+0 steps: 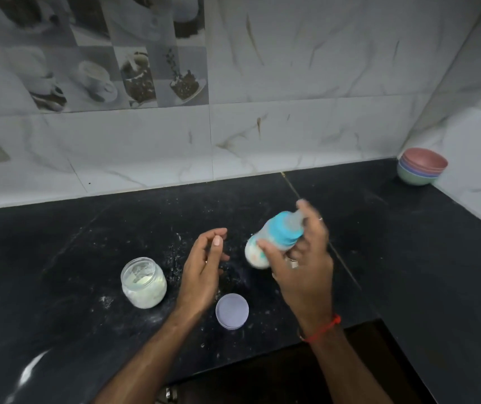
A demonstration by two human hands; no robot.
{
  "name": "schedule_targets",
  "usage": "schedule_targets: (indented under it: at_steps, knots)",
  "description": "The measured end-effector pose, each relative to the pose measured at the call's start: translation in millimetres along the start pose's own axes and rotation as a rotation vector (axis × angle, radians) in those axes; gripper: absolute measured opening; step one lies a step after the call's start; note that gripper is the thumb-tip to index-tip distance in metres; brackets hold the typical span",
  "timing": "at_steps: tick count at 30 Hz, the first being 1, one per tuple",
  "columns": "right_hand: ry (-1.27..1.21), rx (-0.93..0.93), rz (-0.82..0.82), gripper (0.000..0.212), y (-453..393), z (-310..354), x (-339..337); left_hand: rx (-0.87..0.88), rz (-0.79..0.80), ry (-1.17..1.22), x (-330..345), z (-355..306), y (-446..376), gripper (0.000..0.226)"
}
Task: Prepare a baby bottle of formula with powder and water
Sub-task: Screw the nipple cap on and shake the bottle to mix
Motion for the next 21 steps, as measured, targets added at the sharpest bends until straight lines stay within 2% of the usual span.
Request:
schedule_targets:
  at_steps: [2, 3, 6, 7, 10, 11, 12, 14, 15, 16, 19, 21]
  knots:
    - [-0.006, -0.118, -0.11, 0.086, -0.1, 8.7, -10.3, -0.017, -0.01, 0.01, -0.6, 1.2, 0.1, 0.024]
    - [0.012, -0.109, -0.087, 0.085, 0.2, 6.9, -5.9, -0.022, -0.013, 0.013, -0.5, 1.3, -0.1, 0.023]
    - [0.123, 0.088, 0.213, 0.08, 5.1, -15.9, 23.5, 0.003, 0.005, -0.001, 3.0, -2.3, 0.0, 0.024]
    - [0.106, 0.085, 0.202, 0.079, 5.9, -15.9, 20.9, 0.018, 0.012, -0.01, 3.6, -4.0, 0.5, 0.025]
    - [-0.036, -0.047, -0.074, 0.082, 3.3, -2.6, -8.6, 0.022, 0.005, -0.012, 2.6, -4.8, 0.1, 0.024]
    - [-0.033, -0.087, -0.107, 0.082, 3.7, -1.5, -11.3, 0.014, -0.002, -0.01, 2.2, -3.9, -0.4, 0.024]
    - [0.022, -0.08, -0.065, 0.08, 3.6, -2.2, -6.5, 0.003, -0.003, -0.006, 2.7, -2.7, -0.6, 0.024]
    - [0.121, 0.104, 0.213, 0.076, 8.4, -23.6, 21.6, 0.0, 0.011, -0.004, 6.0, -2.5, -0.2, 0.024]
    - [0.077, 0.215, 0.297, 0.075, 15.4, -35.8, 29.4, 0.01, 0.02, -0.01, 7.1, -3.8, 0.7, 0.025]
    - [-0.027, 0.293, 0.291, 0.075, 19.5, -42.3, 29.2, 0.021, 0.025, -0.017, 7.5, -5.6, 1.3, 0.026]
    - [-0.321, 0.365, 0.108, 0.08, 13.0, -45.1, 10.6, 0.006, 0.026, -0.008, 6.8, -2.6, 1.4, 0.023]
    - [-0.482, 0.396, 0.06, 0.078, 3.2, -41.9, 4.6, -0.015, 0.027, -0.003, 7.0, 0.9, 1.9, 0.023]
Point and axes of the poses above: each hand's wrist, its own y-axis away from the middle knuckle, its own x-axis out of the palm, z = x × y, the point moved 9 cm from there along -y, towards the middle knuckle, and after that the axes turned 9 degrees about z, right-handed, at the moved point
